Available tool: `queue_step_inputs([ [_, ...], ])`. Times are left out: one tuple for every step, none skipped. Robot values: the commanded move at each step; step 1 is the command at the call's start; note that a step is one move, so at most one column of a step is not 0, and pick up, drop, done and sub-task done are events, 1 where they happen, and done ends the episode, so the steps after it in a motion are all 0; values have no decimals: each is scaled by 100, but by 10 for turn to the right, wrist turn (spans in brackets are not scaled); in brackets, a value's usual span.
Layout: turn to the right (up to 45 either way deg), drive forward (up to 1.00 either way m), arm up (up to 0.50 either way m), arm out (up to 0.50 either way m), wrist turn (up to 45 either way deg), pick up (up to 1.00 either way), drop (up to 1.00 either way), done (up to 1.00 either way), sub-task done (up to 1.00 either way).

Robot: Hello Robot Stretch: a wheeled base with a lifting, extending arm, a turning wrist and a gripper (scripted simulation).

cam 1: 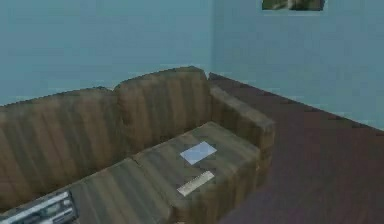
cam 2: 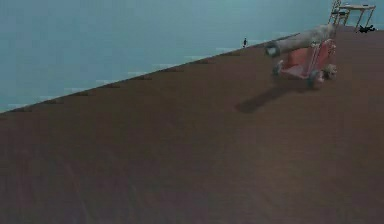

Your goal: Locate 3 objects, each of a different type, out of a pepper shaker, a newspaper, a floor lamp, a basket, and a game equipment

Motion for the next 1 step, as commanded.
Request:
queue_step_inputs([
  [0, 0, 0, 0, 0, 0, 0, 100, 0],
])
